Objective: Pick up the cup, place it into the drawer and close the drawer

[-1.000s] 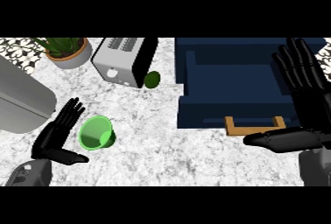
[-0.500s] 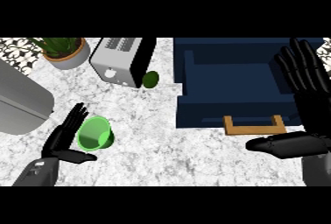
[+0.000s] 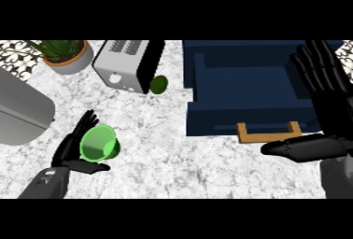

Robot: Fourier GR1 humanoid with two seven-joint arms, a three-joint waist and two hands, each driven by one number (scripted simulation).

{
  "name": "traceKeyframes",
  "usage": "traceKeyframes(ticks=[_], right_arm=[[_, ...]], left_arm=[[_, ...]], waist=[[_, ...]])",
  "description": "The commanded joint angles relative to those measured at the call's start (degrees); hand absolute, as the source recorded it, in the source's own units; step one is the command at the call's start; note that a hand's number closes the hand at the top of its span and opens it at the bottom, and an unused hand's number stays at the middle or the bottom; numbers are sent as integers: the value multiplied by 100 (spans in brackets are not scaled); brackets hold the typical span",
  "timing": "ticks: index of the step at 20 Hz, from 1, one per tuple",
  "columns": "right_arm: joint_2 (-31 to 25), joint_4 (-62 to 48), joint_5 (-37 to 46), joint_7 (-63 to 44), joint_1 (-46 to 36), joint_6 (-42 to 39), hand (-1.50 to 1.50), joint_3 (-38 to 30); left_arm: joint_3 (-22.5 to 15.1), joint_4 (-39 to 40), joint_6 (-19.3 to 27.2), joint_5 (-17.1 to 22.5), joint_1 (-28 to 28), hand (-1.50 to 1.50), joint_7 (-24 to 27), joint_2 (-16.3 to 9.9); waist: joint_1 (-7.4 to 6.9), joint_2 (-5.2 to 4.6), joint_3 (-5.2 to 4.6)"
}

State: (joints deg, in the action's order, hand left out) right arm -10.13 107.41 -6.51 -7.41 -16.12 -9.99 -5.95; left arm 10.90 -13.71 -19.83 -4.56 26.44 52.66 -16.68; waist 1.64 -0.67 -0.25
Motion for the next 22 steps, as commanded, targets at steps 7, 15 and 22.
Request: traceKeyframes(ticks=[7, 15, 22], right_arm=[[1, -39, -43, 144, 78, -69, -150, -47], [-58, -89, -6, -9, -51, -53, -150, -37], [-129, -162, -19, 71, -40, -104, -150, -128]], left_arm=[[-111, 305, -362, -175, 98, -150, 887, 303], [-192, 223, -1245, -137, 112, 150, 957, 426], [-17, -225, 460, -127, 143, 150, 1602, 479]], waist=[[49, -24, -8], [-2, -4, -6], [3, -22, -4]])
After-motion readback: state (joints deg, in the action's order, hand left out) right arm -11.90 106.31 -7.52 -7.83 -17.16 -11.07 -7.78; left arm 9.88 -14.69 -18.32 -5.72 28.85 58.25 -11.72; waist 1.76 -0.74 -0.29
